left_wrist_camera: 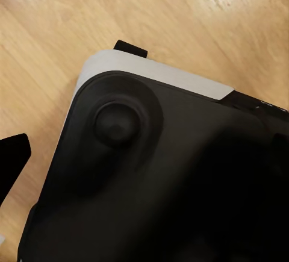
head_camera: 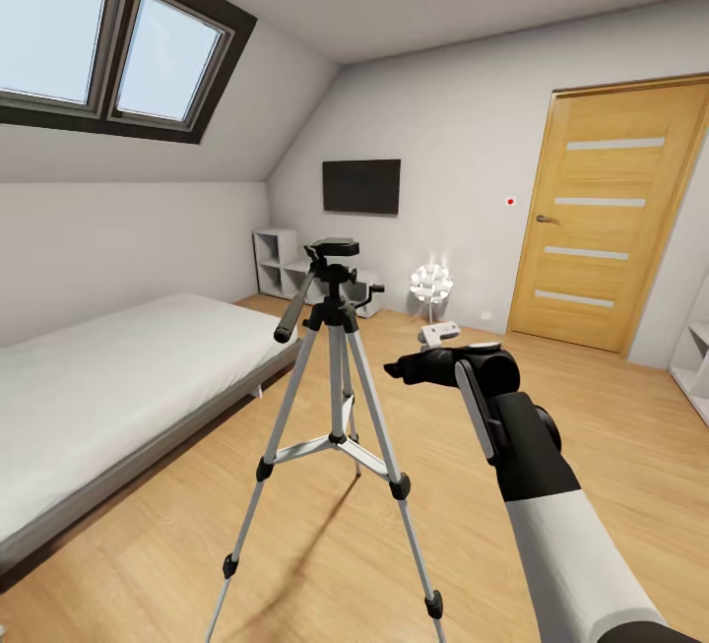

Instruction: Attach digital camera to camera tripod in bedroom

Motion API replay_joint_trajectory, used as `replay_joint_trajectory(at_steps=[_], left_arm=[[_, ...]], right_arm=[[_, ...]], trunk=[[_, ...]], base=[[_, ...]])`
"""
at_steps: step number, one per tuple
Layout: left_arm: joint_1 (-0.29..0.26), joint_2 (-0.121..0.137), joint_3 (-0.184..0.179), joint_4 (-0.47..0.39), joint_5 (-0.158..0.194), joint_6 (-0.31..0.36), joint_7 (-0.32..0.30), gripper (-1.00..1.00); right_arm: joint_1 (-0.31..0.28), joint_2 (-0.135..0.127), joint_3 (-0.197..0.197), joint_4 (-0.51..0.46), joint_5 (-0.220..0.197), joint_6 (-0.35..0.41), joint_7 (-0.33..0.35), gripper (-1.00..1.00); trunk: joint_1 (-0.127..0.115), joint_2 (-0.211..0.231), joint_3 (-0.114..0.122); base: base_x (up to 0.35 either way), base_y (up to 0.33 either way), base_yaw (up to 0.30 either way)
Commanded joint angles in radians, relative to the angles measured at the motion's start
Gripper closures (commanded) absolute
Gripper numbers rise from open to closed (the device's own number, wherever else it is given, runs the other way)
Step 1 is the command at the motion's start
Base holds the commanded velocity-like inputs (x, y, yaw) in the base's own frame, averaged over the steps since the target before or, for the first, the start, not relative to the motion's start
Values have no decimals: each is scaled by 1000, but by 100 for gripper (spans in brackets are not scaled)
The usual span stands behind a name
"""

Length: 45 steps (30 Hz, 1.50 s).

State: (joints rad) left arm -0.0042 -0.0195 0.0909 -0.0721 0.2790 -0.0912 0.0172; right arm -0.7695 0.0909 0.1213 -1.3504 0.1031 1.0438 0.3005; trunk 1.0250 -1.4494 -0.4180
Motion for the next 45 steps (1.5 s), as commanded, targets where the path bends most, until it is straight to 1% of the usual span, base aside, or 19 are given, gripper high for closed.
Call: replay_joint_trajectory(at_steps=[1,8,11,12,13,14,17,20,25,28,33,40,41,45], left_arm=[[0,0,8,0,-1,-2,1,-100],[0,0,8,0,-1,-2,1,-100],[0,0,8,0,-1,-2,1,-100],[0,0,8,0,-1,-2,1,-100],[0,0,8,0,-1,-2,1,-100],[0,-1,8,0,-1,-2,1,-100],[0,-1,8,0,-1,-2,1,-100],[0,0,8,0,-1,-2,1,-100],[0,0,8,0,-1,-2,1,-100],[0,-1,8,0,-1,-2,1,-100],[0,-1,8,0,-1,-2,1,-100],[0,-1,7,0,-1,-2,1,-100],[0,-1,7,0,-1,-2,1,-100],[0,-1,7,0,-1,-2,1,-100]], right_arm=[[-1,0,0,1,10,3,9,-100],[-1,1,3,9,7,3,21,-100],[-1,-2,24,10,7,3,43,-100],[-1,-8,50,11,7,3,64,-100],[-1,-13,64,11,7,3,75,-100],[-1,-52,136,11,8,3,134,-100],[-1,-71,172,12,8,3,169,-100],[-1,-79,187,13,7,3,183,-100],[-1,-82,194,18,5,3,183,-100],[-1,-78,195,70,7,3,180,-100],[-1,-75,192,113,9,3,176,-100],[-1,-72,188,121,8,-3,166,-100],[-1,-72,188,122,8,-6,164,-100],[-1,-71,187,146,7,-76,156,-100]], trunk=[[0,-1,-1],[0,-1,-1],[0,-1,-1],[0,-1,-1],[0,-1,-1],[0,-1,-1],[0,-1,-1],[0,-1,-1],[0,-1,-1],[0,-1,-1],[0,-1,-1],[0,-1,-1],[0,-1,-1],[0,-1,-1]], base=[[0,0,0],[0,0,0],[0,0,0],[0,0,0],[0,0,0],[0,0,0],[0,0,0],[0,0,0],[0,0,0],[0,0,0],[0,0,0],[0,0,0],[0,0,0],[0,0,0]])
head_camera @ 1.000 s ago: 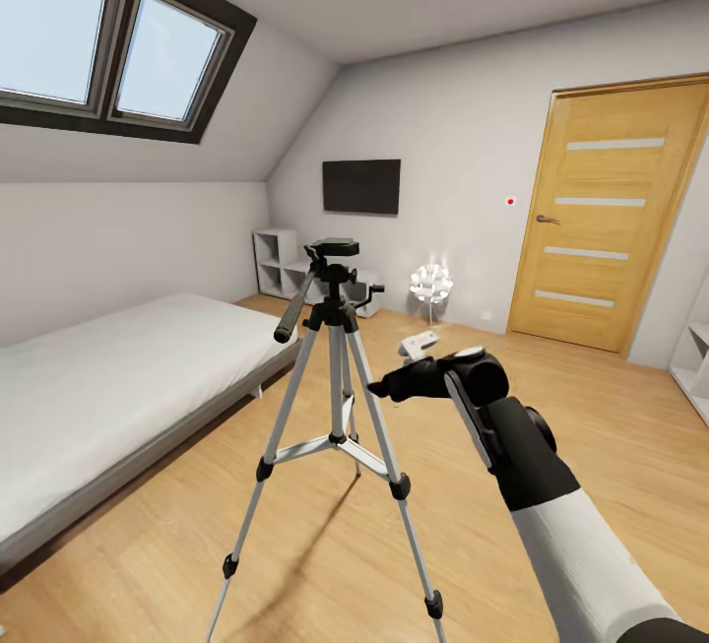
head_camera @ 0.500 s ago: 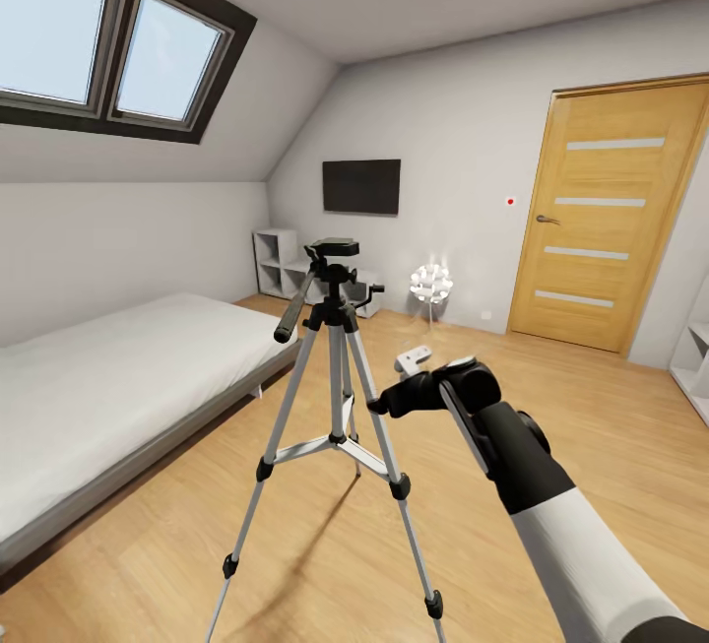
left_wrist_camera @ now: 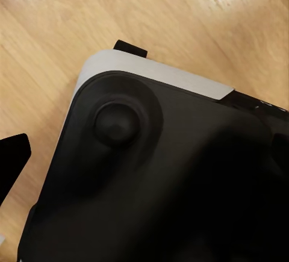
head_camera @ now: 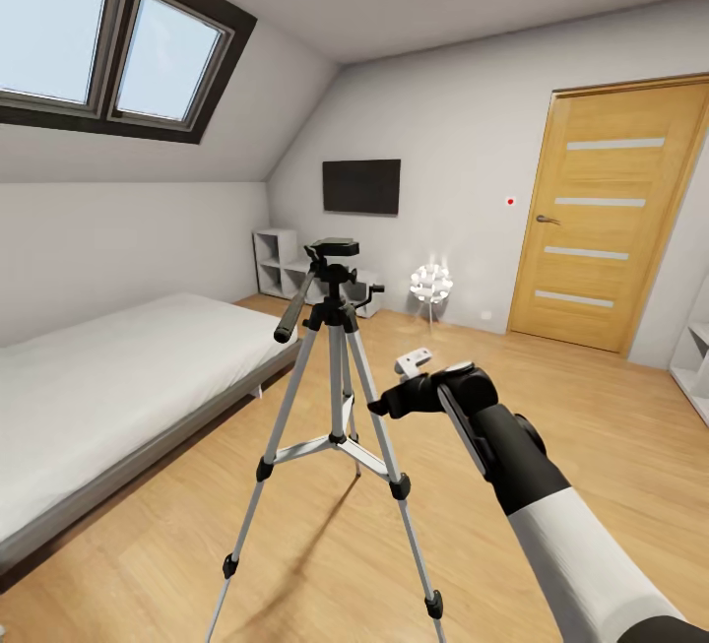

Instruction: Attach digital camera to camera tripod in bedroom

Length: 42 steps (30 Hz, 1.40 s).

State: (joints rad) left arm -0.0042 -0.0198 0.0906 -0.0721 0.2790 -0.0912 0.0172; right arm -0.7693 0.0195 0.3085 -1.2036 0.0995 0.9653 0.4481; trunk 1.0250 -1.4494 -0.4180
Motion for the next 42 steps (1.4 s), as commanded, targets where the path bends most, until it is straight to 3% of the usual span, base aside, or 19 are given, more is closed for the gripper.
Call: replay_joint_trajectory(at_steps=[1,8,12,13,20,42], left_arm=[[0,-1,8,0,-1,-2,1,-100],[0,-1,8,0,-1,-2,1,-100],[0,-1,8,0,-1,-2,1,-100],[0,-1,8,0,-1,-2,1,-100],[0,-1,8,0,-1,-2,1,-100],[0,0,8,0,-1,-2,1,-100]], right_arm=[[-1,0,0,8,10,-11,6,-100],[-1,4,0,87,-3,-108,-5,-100],[-1,5,0,112,-32,-131,-9,-100],[-1,5,0,122,-58,-140,-15,-100],[-1,4,0,125,-77,-146,-32,-100],[-1,5,0,130,-81,-148,-36,-100]], trunk=[[0,-1,-1],[0,-1,-1],[0,-1,-1],[0,-1,-1],[0,-1,-1],[0,-1,-1]], base=[[0,0,0],[0,0,0],[0,0,0],[0,0,0],[0,0,0],[65,50,0]])
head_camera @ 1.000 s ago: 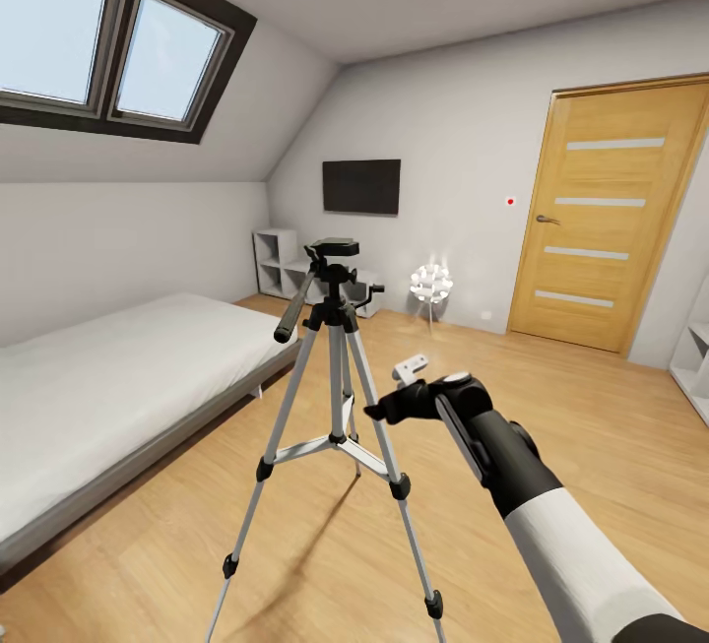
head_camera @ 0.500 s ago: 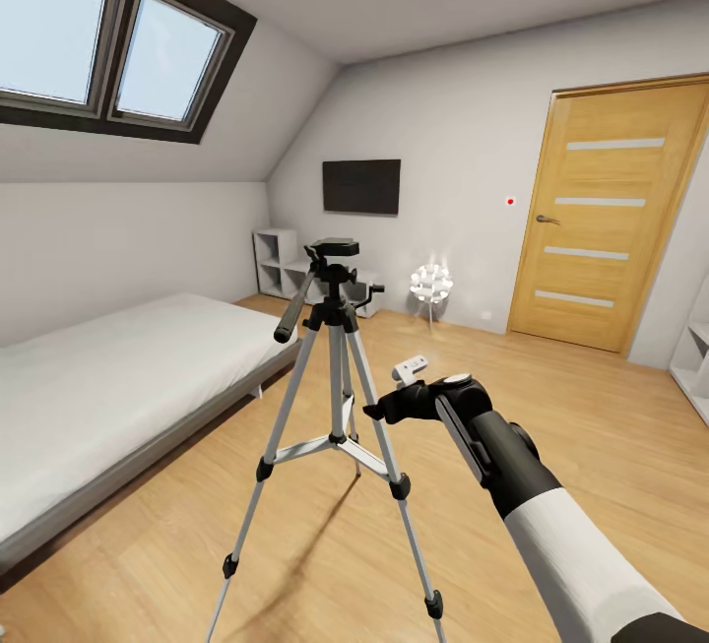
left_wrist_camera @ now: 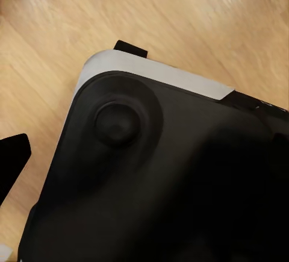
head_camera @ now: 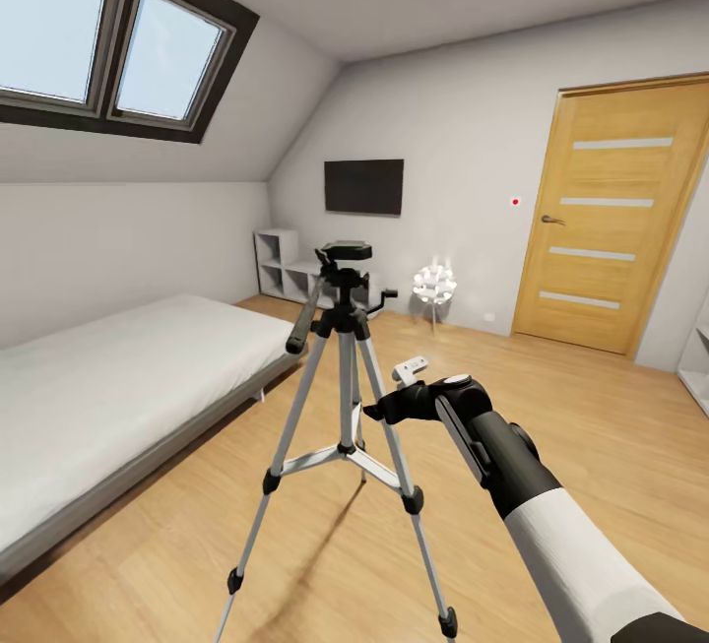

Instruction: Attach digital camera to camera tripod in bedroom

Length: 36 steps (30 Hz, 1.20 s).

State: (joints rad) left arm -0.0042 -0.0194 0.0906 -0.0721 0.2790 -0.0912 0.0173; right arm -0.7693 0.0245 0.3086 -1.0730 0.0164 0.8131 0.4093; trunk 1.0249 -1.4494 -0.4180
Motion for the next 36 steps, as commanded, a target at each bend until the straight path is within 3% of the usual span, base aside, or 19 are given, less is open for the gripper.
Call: replay_joint_trajectory(at_steps=[1,21,36], left_arm=[[0,-1,8,0,-1,-2,1,-100],[0,-1,8,0,-1,-2,1,-100],[0,-1,8,0,-1,-2,1,-100]], right_arm=[[-1,0,0,-1,2,4,3,-100],[-1,0,0,1,-1,4,3,-100],[-1,0,0,1,-1,4,2,-100]], trunk=[[0,-1,-1],[0,-1,-1],[0,-1,-1]], base=[[30,25,0],[6,5,0],[113,0,0]])
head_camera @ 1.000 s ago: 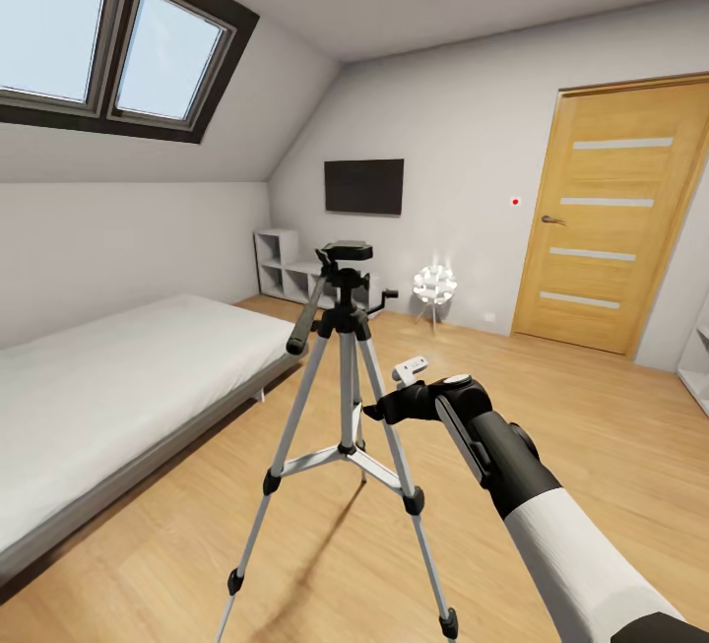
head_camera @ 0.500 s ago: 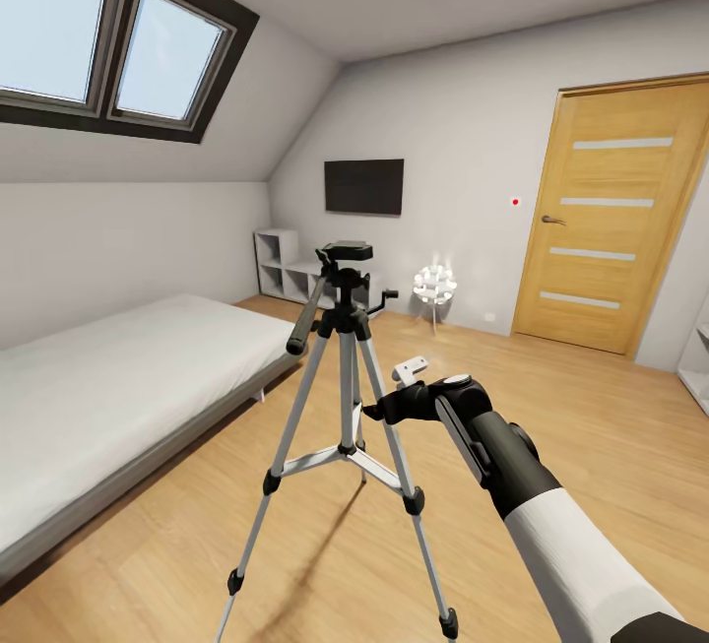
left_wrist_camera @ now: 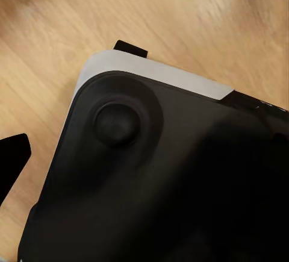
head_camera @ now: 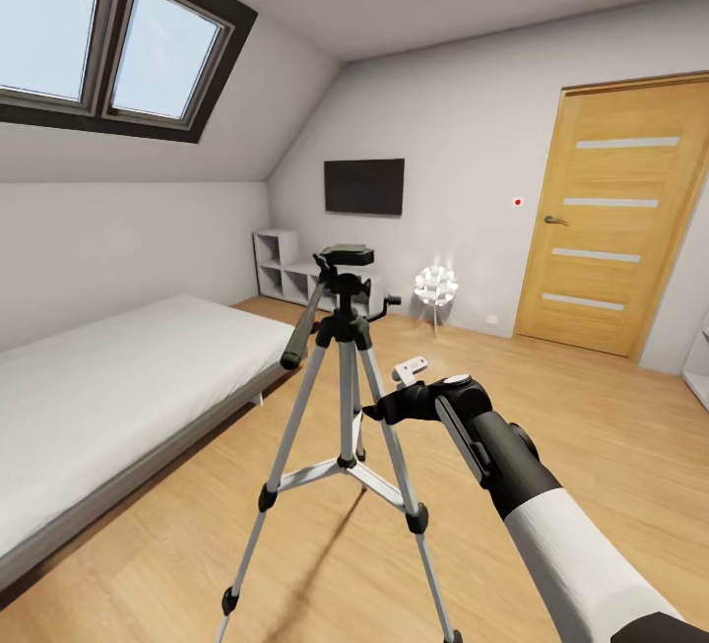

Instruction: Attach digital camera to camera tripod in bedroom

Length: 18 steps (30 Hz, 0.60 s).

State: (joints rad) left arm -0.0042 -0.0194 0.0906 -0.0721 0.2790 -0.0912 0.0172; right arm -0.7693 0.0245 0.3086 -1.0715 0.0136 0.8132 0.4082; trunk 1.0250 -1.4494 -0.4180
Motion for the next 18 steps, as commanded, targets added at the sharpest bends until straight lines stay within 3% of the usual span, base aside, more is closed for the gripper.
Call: replay_joint_trajectory(at_steps=[1,7,13,18], left_arm=[[0,-1,8,0,-1,-2,1,-100],[0,-1,8,0,-1,-2,1,-100],[-3,1,15,0,0,-3,4,-100],[-2,1,15,0,0,-4,3,-100]], right_arm=[[-1,0,0,-1,2,4,3,-100],[-1,0,0,-1,2,3,3,-100],[-1,-34,-9,33,5,-25,-5,-100],[-1,-30,-6,16,11,5,-1,-100]], trunk=[[0,-1,-1],[0,-1,-1],[0,-1,-1],[0,-1,-1]], base=[[18,0,0],[9,0,0],[0,0,0],[0,0,0]])
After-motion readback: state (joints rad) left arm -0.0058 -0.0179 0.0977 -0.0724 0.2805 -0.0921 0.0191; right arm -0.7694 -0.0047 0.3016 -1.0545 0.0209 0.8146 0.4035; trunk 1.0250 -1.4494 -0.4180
